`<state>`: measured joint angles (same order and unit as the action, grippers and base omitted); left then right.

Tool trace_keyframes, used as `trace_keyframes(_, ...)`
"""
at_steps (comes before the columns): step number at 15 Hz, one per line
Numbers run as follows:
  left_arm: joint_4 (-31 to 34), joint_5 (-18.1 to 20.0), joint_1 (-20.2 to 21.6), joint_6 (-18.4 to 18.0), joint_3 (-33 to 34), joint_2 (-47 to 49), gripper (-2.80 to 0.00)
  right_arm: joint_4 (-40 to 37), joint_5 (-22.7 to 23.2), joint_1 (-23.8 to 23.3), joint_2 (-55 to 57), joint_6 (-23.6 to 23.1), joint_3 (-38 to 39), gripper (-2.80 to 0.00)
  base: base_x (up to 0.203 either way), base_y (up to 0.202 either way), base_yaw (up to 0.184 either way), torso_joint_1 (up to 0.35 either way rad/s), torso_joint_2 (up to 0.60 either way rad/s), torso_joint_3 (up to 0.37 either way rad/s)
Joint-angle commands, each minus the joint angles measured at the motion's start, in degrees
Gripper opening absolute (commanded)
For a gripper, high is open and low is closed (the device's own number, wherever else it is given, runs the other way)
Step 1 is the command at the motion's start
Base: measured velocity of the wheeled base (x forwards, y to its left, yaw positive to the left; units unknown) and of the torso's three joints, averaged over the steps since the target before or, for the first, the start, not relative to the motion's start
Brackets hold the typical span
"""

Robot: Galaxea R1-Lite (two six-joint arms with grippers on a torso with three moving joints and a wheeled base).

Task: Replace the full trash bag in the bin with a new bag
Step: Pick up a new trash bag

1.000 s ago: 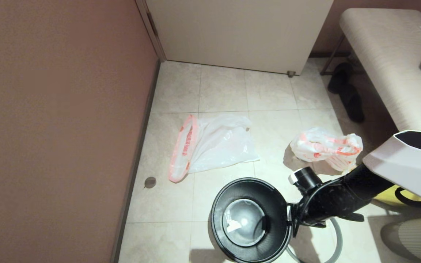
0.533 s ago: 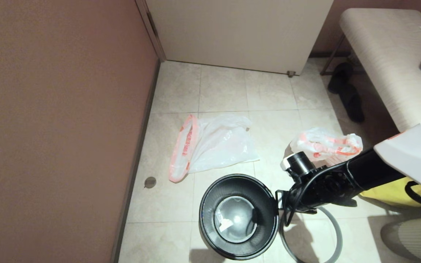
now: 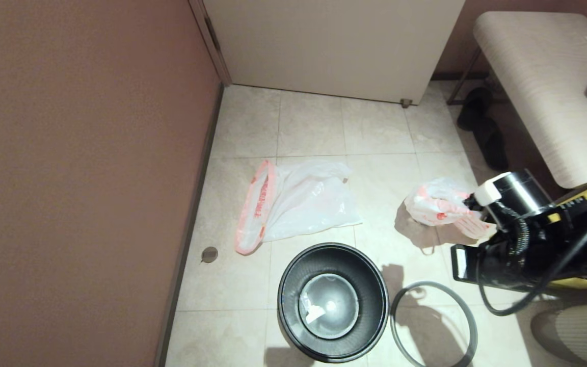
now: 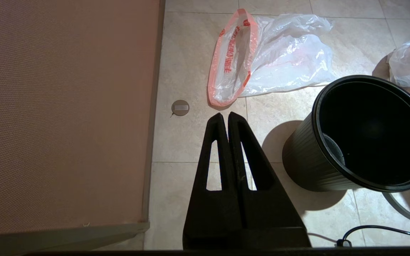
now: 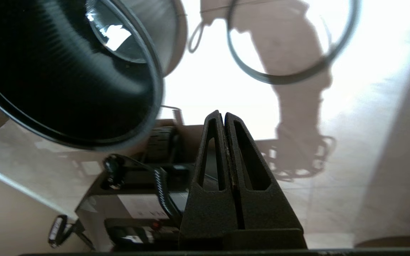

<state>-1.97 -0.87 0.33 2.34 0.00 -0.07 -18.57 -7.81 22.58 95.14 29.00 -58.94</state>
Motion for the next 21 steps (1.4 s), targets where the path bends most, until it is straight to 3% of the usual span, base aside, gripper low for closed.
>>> trace_keyframes(1, 0.0, 0.0, 0.0, 0.0, 0.0, 0.1, -2.8, -5.3, -3.2, 0.1, -14.4, 0.1, 1.6, -2.8, 0.0, 0.0, 0.0, 0.0, 0.0, 0.0)
trace_keyframes(3, 0.0, 0.0, 0.0, 0.0, 0.0, 0.1, -2.8, -11.3, -8.0, -0.9, -23.1, 0.1, 2.5, -2.8, 0.0, 0.0, 0.0, 0.0, 0.0, 0.0)
trace_keyframes(6, 0.0, 0.0, 0.0, 0.0, 0.0, 0.1, -2.8, -17.1, -11.9, -7.7, -38.5, 0.0, 3.4, -2.8, 0.0, 0.0, 0.0, 0.0, 0.0, 0.0)
trace_keyframes(12, 0.0, 0.0, 0.0, 0.0, 0.0, 0.1, -2.8, -27.4, -12.2, -17.5, -70.2, -4.3, 7.1, -2.8, 0.0, 0.0, 0.0, 0.0, 0.0, 0.0)
trace_keyframes(15, 0.0, 0.0, 0.0, 0.0, 0.0, 0.1, -2.8, -29.3, -5.8, -19.7, -82.2, -9.6, 11.8, -2.8, 0.0, 0.0, 0.0, 0.0, 0.0, 0.0)
trace_keyframes(18, 0.0, 0.0, 0.0, 0.0, 0.0, 0.1, -2.8, -28.7, 9.6, -21.4, -92.8, -14.6, 18.7, -2.8, 0.0, 0.0, 0.0, 0.0, 0.0, 0.0)
trace_keyframes(21, 0.0, 0.0, 0.0, 0.0, 0.0, 0.1, -2.8, -19.4, 13.7, -21.8, -94.9, -19.8, 31.9, -2.8, 0.0, 0.0, 0.0, 0.0, 0.0, 0.0)
